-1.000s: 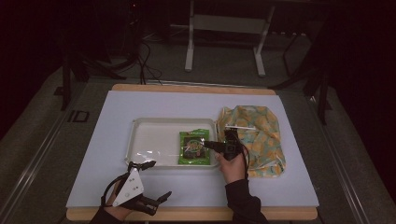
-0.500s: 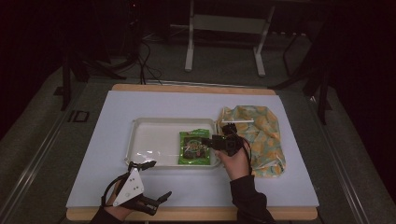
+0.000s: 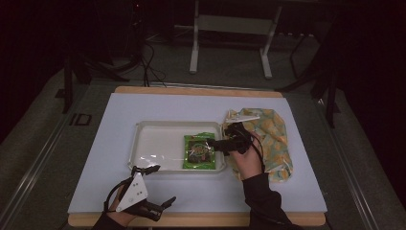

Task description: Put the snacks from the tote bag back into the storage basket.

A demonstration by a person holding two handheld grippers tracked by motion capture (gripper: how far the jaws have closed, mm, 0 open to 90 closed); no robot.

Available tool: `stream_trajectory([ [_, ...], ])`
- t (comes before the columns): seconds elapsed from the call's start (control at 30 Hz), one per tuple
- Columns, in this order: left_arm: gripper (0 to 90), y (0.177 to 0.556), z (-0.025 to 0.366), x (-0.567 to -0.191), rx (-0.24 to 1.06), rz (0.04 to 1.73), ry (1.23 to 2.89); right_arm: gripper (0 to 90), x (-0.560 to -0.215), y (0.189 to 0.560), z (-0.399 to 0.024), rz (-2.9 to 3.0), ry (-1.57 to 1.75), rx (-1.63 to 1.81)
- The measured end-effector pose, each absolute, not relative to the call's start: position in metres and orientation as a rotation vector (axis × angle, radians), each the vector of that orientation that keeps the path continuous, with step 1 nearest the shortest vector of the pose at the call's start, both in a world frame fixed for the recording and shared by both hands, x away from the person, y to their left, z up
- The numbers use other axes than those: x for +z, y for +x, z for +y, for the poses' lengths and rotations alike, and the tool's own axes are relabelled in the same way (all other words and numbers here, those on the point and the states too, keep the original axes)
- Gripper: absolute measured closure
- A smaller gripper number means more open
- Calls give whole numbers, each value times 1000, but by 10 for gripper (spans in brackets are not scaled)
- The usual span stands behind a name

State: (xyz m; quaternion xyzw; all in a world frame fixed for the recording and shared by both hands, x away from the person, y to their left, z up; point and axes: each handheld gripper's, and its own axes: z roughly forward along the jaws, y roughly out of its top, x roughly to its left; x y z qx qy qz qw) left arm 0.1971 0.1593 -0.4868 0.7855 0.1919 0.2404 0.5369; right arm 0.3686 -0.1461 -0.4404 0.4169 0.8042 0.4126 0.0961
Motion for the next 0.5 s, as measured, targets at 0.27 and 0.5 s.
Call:
stream_trajectory([
  [0.27, 4, 197, 159, -487, 571, 456, 1872, 149, -429, 368, -161, 2377, 1141, 1201],
  [0.5, 4, 197, 159, -487, 566, 456, 1872, 148, -424, 365, -175, 2343, 1106, 1237],
])
